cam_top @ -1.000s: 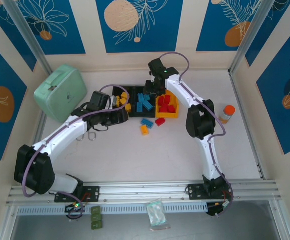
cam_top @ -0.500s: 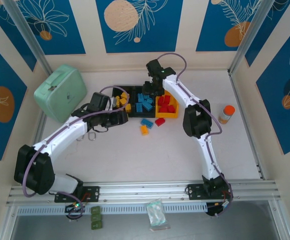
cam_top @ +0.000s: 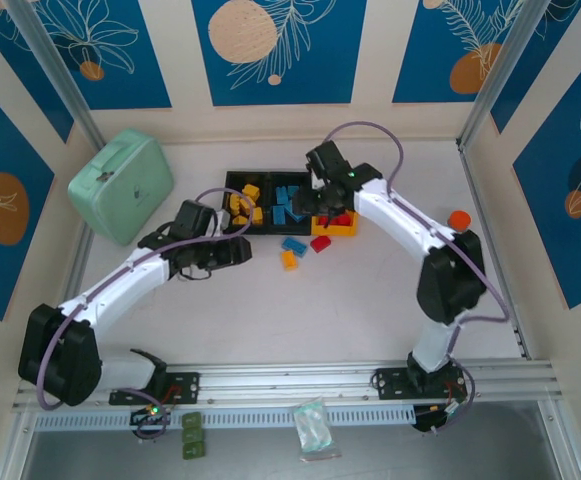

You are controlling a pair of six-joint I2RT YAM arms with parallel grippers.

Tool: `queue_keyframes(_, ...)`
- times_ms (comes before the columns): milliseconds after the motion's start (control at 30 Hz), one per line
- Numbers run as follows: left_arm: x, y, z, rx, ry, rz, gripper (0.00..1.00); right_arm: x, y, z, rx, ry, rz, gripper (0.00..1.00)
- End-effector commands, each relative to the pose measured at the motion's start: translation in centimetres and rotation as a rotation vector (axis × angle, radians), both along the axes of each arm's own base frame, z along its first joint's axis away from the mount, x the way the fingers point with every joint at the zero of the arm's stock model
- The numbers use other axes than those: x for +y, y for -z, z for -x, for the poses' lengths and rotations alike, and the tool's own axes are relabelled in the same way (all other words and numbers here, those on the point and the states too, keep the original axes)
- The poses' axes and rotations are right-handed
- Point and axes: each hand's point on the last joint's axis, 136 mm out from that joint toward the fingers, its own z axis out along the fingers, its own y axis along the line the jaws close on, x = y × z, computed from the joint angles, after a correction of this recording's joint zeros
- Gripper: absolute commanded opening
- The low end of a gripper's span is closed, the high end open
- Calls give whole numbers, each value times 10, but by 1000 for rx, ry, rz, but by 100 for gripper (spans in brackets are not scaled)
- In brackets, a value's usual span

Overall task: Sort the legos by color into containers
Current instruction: Place the lego in the container, then pick up the lego from the center of the table.

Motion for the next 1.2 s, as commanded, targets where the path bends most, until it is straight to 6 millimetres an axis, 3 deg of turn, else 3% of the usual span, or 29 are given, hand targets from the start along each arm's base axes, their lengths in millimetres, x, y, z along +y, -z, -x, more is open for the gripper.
queue_keyframes(0, -6, -5, 10, -5, 12, 63, 63, 3, 17, 25, 17, -6, -17, 56)
queue_keyframes(233, -2, 8, 27, 23, -11, 70, 63, -1, 36, 68, 34, -12, -18, 56)
queue_keyframes(500, -6, 12, 34, 24, -5, 76, 63, 9, 48, 86, 29, -39, -6, 62)
queue_keyframes(767, -7, 13, 37, 23, -9, 81, 63, 22, 69, 83, 53, -52, 10, 67)
queue_keyframes(1167, -2, 19, 41, 36, -18, 55, 63, 48, 104, 56, 72, -80, 81, 69)
